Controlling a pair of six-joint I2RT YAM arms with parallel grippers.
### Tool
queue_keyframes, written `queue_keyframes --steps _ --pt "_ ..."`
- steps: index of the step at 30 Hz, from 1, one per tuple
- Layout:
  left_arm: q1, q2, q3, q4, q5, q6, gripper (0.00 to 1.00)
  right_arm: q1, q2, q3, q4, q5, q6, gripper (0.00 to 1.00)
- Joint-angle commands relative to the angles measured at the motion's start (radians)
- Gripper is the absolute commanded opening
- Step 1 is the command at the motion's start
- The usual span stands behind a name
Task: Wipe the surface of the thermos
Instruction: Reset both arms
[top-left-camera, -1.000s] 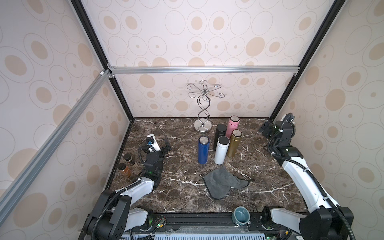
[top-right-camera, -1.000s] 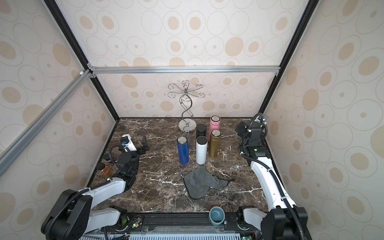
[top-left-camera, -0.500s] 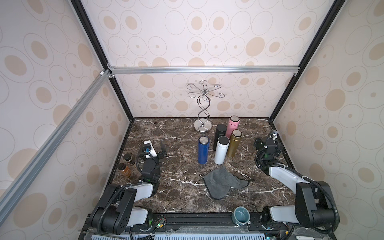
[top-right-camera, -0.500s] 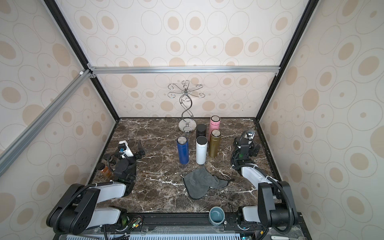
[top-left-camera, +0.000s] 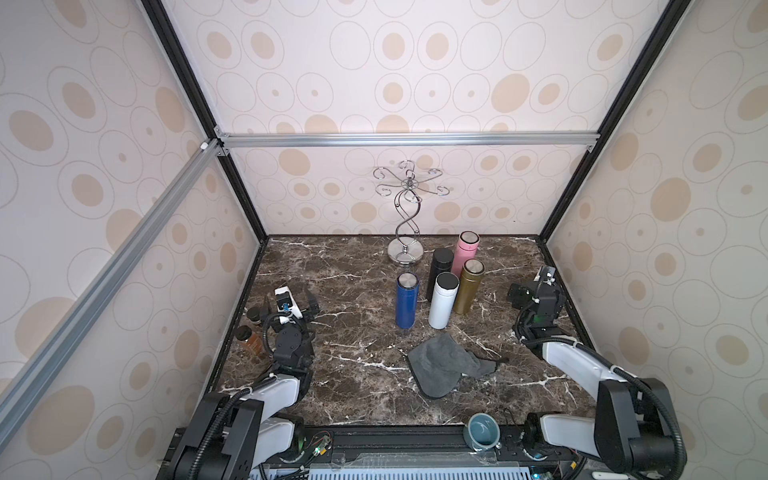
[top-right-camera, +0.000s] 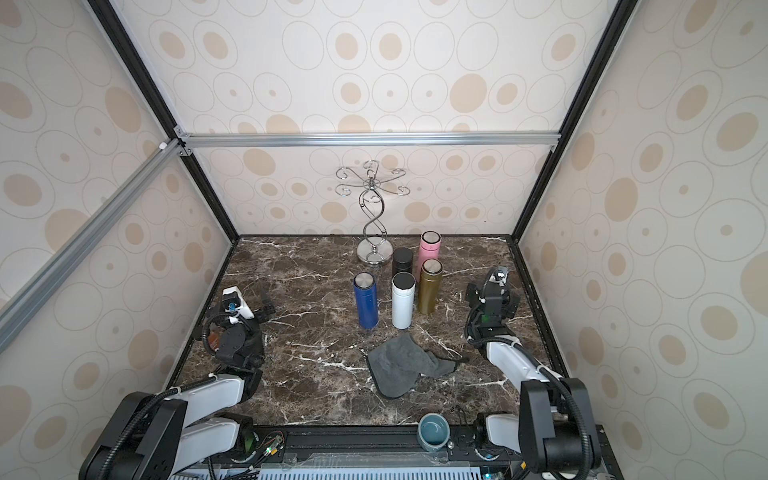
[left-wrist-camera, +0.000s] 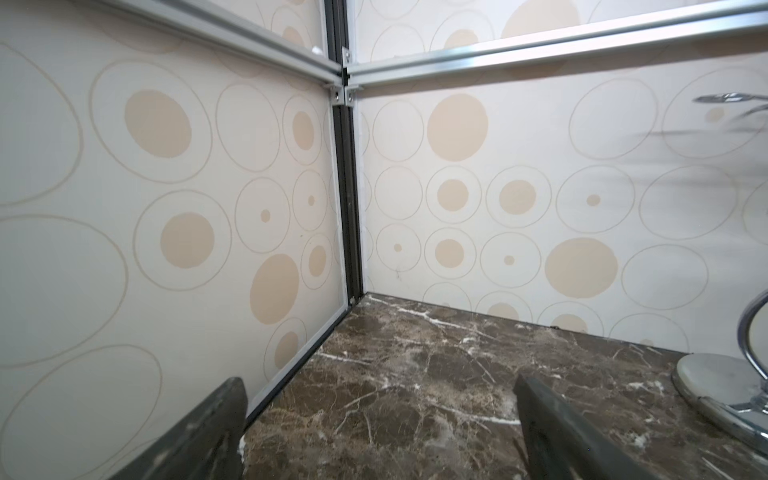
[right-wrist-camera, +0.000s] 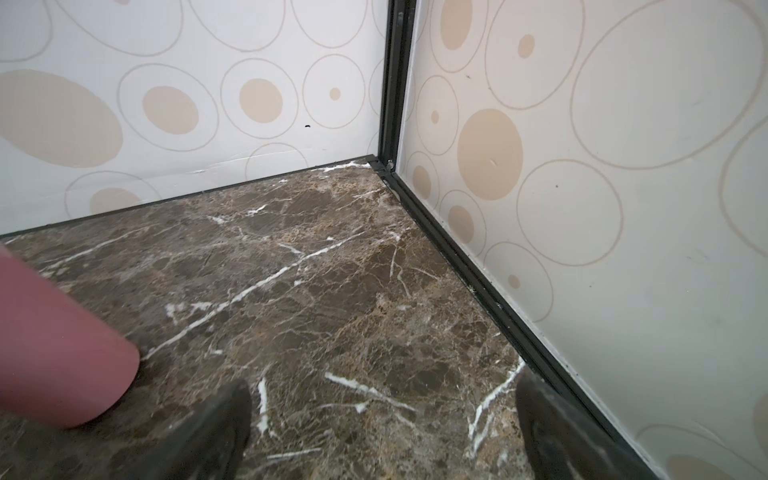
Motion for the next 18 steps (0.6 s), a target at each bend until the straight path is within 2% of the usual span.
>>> queue_keyframes --steps 1,2,6,7,8,9,11,12,13,15,16,18 --pt "0.062 0.12 -0.008 -0.045 0.117 -0.06 1.0 -0.001 -0.036 -0.05 -0.036 -0.067 -0.004 1.0" --pt "0.071 0.176 -0.014 0.051 0.116 -0.068 1.0 -0.001 -0.03 -0.059 -0.029 -0.062 0.0 1.0" --pt "0.098 0.398 -0.03 0.322 0.254 -0.045 1.0 0.0 0.049 -0.129 0.177 -0.096 -0.006 1.0" --pt "0.103 0.341 -0.016 0.184 0.268 -0.069 1.0 0.001 0.085 -0.134 0.217 -0.102 -0.001 1.0" --pt "0.107 0.339 -0.008 0.173 0.269 -0.077 1.0 0.002 0.118 -0.141 0.261 -0.107 -0.007 1.0" --pt "0.109 0.377 -0.02 0.263 0.271 -0.064 1.0 0.002 0.145 -0.148 0.302 -0.11 -0.013 1.0" --pt "0.11 0.341 -0.008 0.174 0.276 -0.075 1.0 0.002 0.206 -0.165 0.392 -0.103 -0.015 1.0" --pt "0.112 0.357 -0.014 0.216 0.275 -0.07 1.0 0.005 0.224 -0.167 0.427 -0.102 -0.026 1.0" --pt "0.111 0.371 -0.021 0.253 0.272 -0.065 1.0 0.015 0.234 -0.166 0.436 -0.107 -0.046 1.0" --pt "0.11 0.353 -0.015 0.209 0.274 -0.071 1.0 0.031 0.229 -0.142 0.38 -0.101 -0.056 0.99" --pt "0.111 0.368 -0.019 0.244 0.274 -0.066 1.0 0.032 0.227 -0.139 0.37 -0.102 -0.054 1.0" --pt "0.111 0.356 -0.014 0.208 0.273 -0.071 1.0 0.032 0.236 -0.143 0.395 -0.107 -0.062 1.0"
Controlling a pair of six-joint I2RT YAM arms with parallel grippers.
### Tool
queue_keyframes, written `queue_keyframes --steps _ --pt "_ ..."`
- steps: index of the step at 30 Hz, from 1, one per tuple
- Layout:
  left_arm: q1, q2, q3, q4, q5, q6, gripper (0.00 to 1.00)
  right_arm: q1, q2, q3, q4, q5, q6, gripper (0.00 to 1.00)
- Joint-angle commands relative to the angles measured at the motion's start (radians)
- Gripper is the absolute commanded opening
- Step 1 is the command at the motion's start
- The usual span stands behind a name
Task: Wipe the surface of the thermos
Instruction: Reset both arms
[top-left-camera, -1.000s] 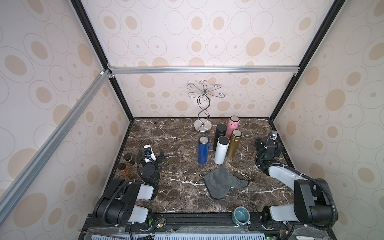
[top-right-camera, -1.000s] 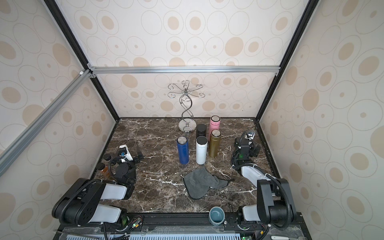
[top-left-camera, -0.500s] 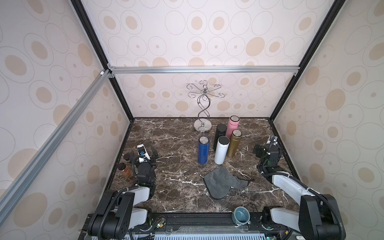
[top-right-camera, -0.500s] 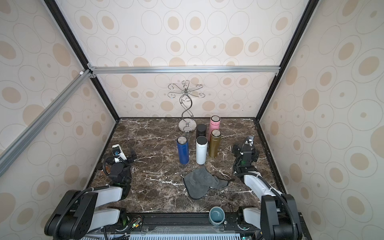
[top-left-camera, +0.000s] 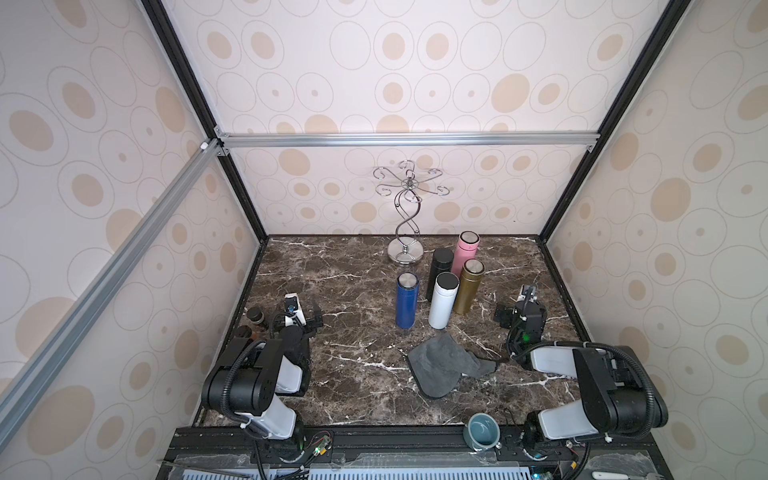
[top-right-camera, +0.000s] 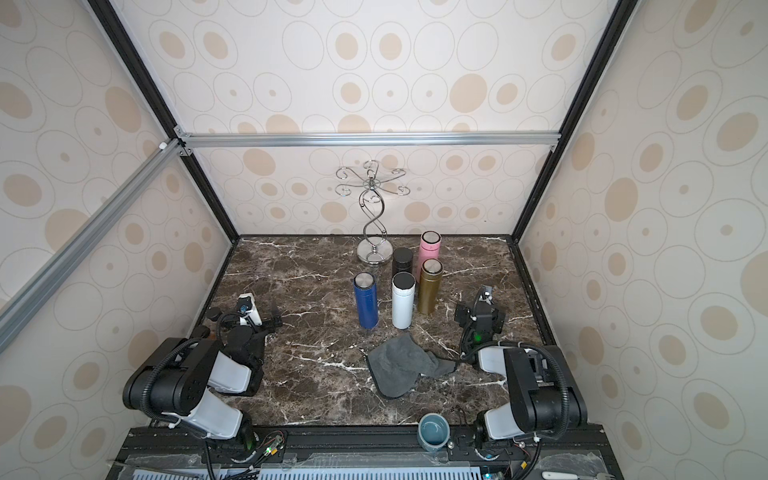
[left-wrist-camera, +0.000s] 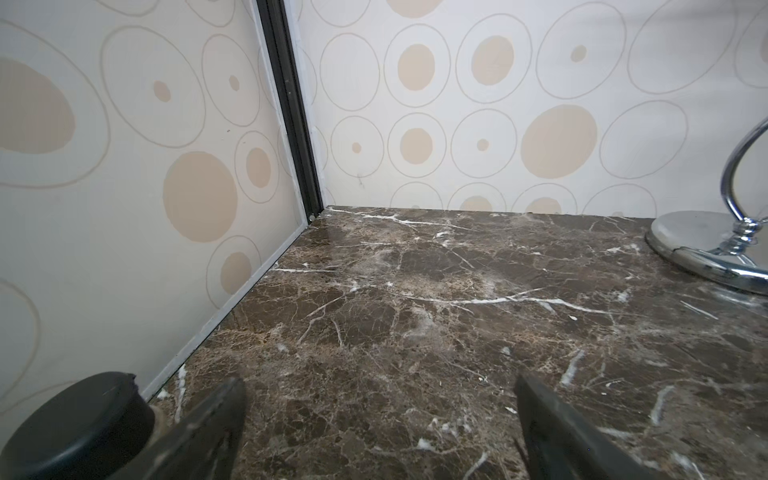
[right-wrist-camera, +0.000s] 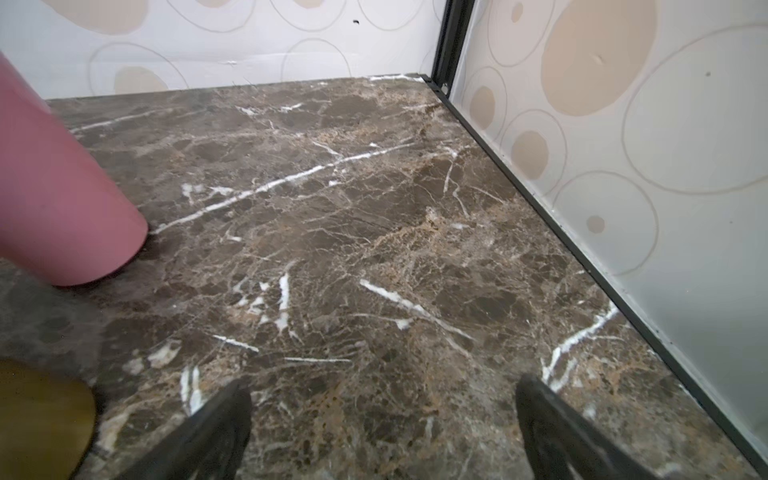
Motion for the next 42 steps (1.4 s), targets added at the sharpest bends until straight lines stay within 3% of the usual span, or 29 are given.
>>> queue_keyframes --steps 1,4,5,6,7,8,10,13,15,20,32,34,36,38,39,40,42 --pt "0.008 0.001 0.013 0.032 0.016 -0.008 1.0 0.007 0.0 0.008 0.065 -0.03 -0.039 1.0" --pt "0.008 0.0 0.04 -0.024 0.019 -0.009 1.0 0.007 0.042 -0.021 0.156 -0.129 -0.073 0.99" --pt "0.009 0.004 0.061 -0.052 0.016 -0.008 1.0 0.011 0.108 -0.033 0.288 -0.123 -0.097 1.0" --pt "0.01 -0.003 0.076 -0.098 0.018 -0.011 1.0 0.016 0.122 -0.04 0.303 -0.107 -0.105 0.99" --pt "0.01 0.001 0.071 -0.083 0.022 -0.008 1.0 0.016 0.07 -0.009 0.137 -0.086 -0.074 0.99" --pt "0.01 0.005 0.073 -0.074 0.021 -0.005 1.0 0.011 0.055 0.015 0.087 -0.086 -0.051 0.99" --pt "0.01 0.005 0.075 -0.083 0.022 -0.007 1.0 0.012 0.115 -0.009 0.234 -0.073 -0.081 0.99" --pt "0.01 0.005 0.077 -0.086 0.021 -0.006 1.0 0.012 0.077 0.044 0.065 -0.071 -0.065 0.99" --pt "0.01 0.002 0.075 -0.085 0.021 -0.006 1.0 0.014 0.087 0.014 0.141 -0.074 -0.07 1.0" --pt "0.009 0.001 0.075 -0.085 0.02 -0.005 1.0 0.016 0.087 0.05 0.064 -0.073 -0.06 1.0" --pt "0.011 0.0 0.071 -0.08 0.02 -0.004 1.0 0.011 0.08 0.033 0.091 -0.098 -0.075 1.0" --pt "0.004 -0.004 0.007 0.038 0.034 0.008 1.0 0.043 0.049 -0.055 0.21 -0.075 -0.104 1.0" --pt "0.003 0.013 -0.06 0.187 0.029 0.005 1.0 0.063 0.05 -0.205 0.515 -0.147 -0.156 1.0" --pt "0.012 -0.005 0.034 -0.021 -0.029 -0.035 1.0 0.063 0.128 -0.099 0.438 -0.065 -0.145 1.0" --pt "0.001 -0.006 0.092 -0.135 -0.026 -0.006 1.0 0.068 0.123 -0.003 0.252 -0.046 -0.143 1.0" --pt "-0.009 0.001 0.054 -0.043 -0.009 0.018 1.0 0.051 0.062 0.019 0.09 -0.087 -0.106 1.0" --pt "-0.013 0.001 -0.074 0.197 0.045 0.025 1.0 0.049 0.03 -0.131 0.354 -0.108 -0.122 1.0"
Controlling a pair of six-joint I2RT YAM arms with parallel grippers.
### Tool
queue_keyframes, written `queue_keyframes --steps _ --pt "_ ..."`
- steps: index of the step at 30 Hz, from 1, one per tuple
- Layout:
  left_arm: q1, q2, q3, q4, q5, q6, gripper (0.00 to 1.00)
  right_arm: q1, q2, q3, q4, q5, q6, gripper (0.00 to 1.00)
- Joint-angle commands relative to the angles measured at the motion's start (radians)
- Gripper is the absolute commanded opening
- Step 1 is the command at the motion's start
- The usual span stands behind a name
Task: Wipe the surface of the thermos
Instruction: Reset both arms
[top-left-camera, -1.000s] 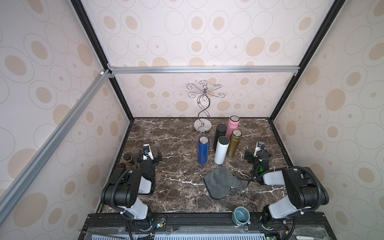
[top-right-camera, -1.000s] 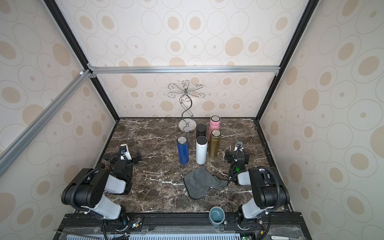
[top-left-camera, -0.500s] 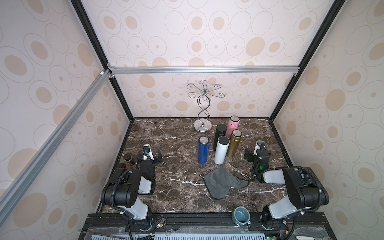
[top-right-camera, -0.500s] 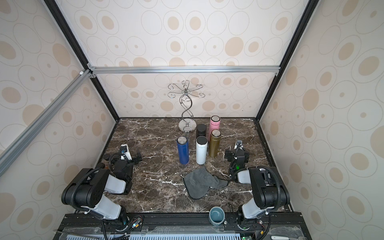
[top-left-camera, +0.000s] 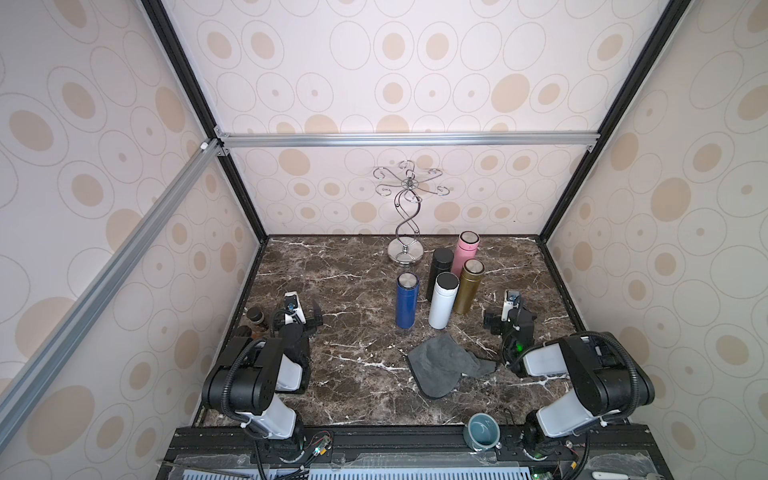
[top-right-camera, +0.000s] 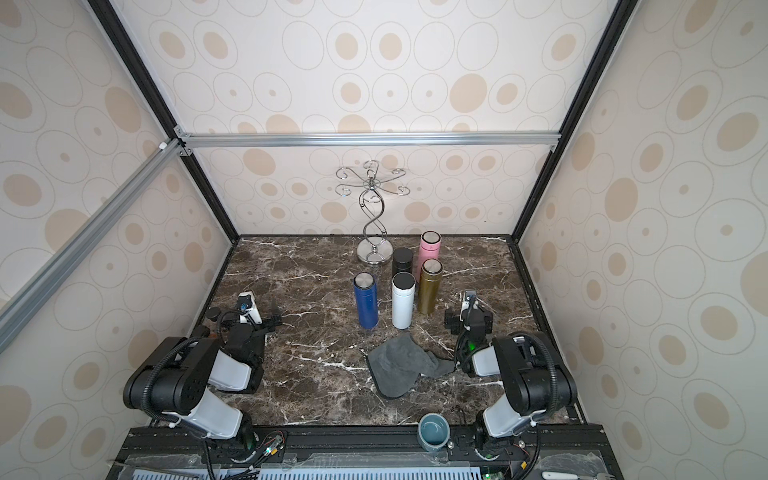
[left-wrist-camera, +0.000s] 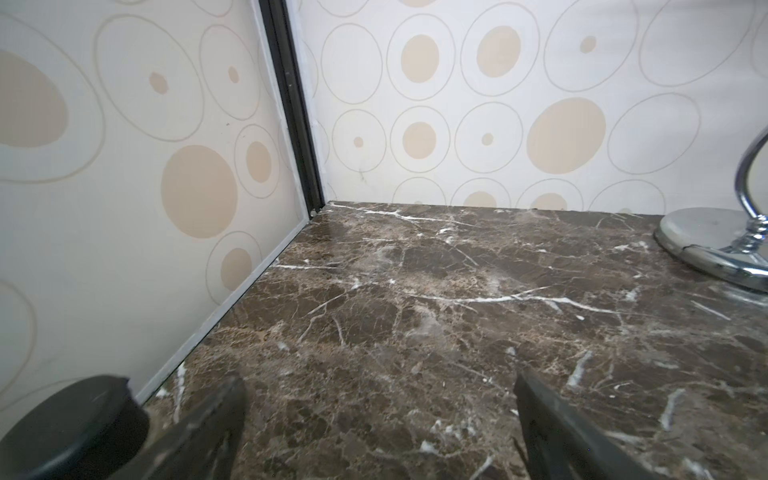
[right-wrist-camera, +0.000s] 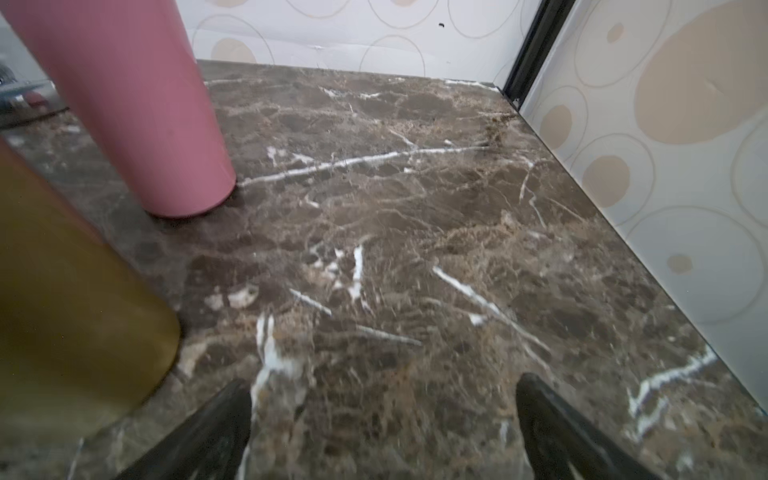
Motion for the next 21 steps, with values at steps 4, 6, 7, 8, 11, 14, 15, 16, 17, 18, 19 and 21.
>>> queue_keyframes --steps 4,6,7,8,11,14,15,16,17,18,19,21 --pt "0.0 -0.022 0.062 -0.122 -0.047 -0.018 1.0 -0.017 0.008 0.07 -0.079 0.034 0.006 0.99" --pt "0.004 0.008 0.062 -0.076 -0.037 -0.003 1.0 -0.049 0.006 0.084 -0.092 -0.029 0.027 1.0" --pt "0.006 -0.007 0.067 -0.122 -0.041 -0.014 1.0 -0.051 0.027 0.073 -0.038 -0.015 0.024 1.0" --pt "0.005 -0.001 0.07 -0.11 -0.043 -0.012 1.0 -0.05 0.006 0.087 -0.108 -0.009 0.032 1.0" --pt "0.005 -0.004 0.062 -0.099 -0.041 -0.011 1.0 -0.051 0.009 0.081 -0.091 -0.011 0.03 1.0" --pt "0.003 -0.003 0.063 -0.095 -0.04 -0.006 1.0 -0.05 -0.01 0.096 -0.152 -0.011 0.036 1.0" --pt "0.0 0.002 0.061 -0.083 -0.035 0.005 1.0 -0.05 -0.015 0.096 -0.157 -0.011 0.039 1.0" --pt "-0.003 -0.002 0.062 -0.098 -0.012 0.011 1.0 -0.049 -0.004 0.094 -0.137 -0.009 0.034 1.0" --pt "-0.002 0.004 0.067 -0.096 0.019 0.026 1.0 -0.049 -0.001 0.09 -0.122 -0.009 0.032 1.0" --pt "-0.002 0.001 0.076 -0.123 0.039 0.028 1.0 -0.049 0.001 0.09 -0.119 -0.01 0.032 1.0" --pt "0.004 0.005 0.091 -0.148 0.05 0.022 1.0 -0.049 0.0 0.092 -0.128 -0.009 0.034 1.0" --pt "0.007 0.008 0.099 -0.159 0.055 0.02 1.0 -0.049 -0.008 0.098 -0.152 -0.011 0.036 1.0"
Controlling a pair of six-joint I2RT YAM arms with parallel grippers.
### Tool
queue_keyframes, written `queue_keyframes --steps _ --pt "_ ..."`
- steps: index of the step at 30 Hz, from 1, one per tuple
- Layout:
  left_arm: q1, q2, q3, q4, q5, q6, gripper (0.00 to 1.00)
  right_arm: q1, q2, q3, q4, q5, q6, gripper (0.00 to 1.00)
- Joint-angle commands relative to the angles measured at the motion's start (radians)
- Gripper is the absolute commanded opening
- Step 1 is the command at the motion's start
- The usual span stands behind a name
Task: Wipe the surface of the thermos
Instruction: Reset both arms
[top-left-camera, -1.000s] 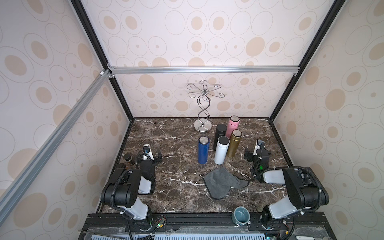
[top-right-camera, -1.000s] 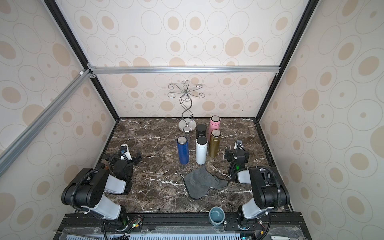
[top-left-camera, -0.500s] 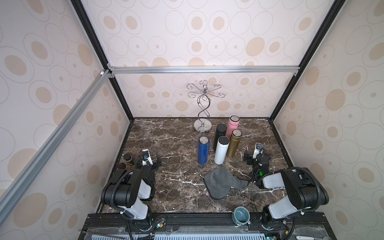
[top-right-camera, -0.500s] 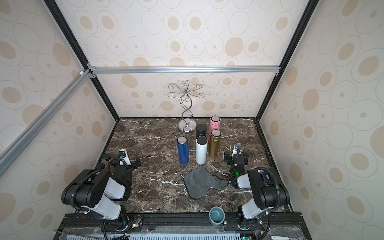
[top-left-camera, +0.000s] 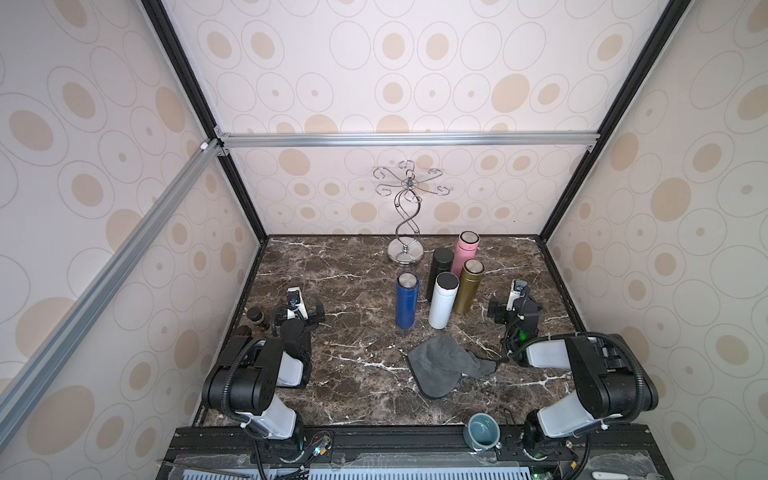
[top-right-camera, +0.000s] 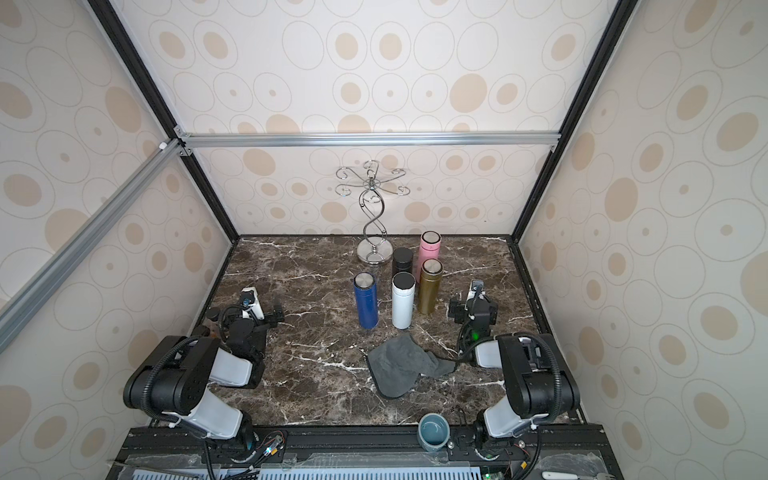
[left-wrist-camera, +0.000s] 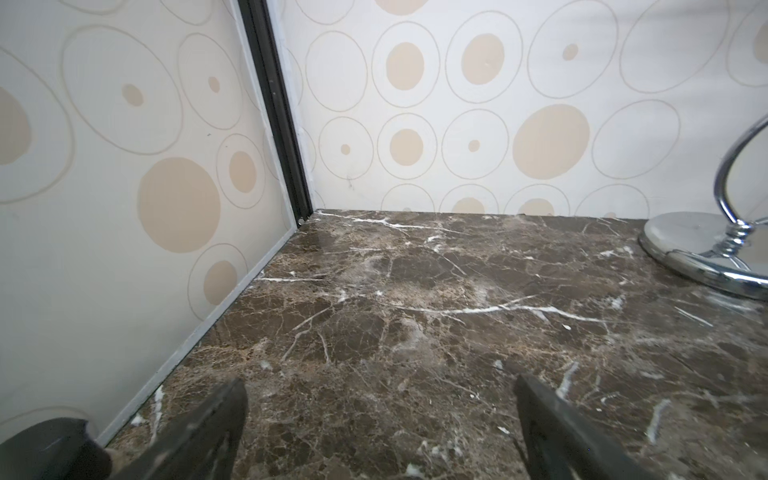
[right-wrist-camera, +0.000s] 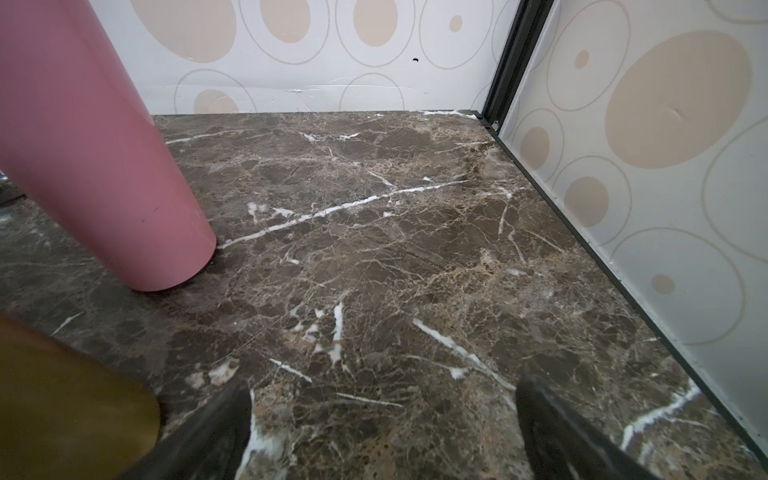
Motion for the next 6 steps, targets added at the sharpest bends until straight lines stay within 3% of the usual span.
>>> queue_keyframes --steps 1,6 --pt "0.01 0.013 0.045 -0.051 0.046 0.017 1.0 -0.001 -0.009 0.01 -0.024 -0.005 0.001 1.0" --pt "0.02 -0.008 0.007 0.001 0.071 0.016 1.0 -0.001 -0.009 0.008 -0.02 -0.004 0.0 1.0"
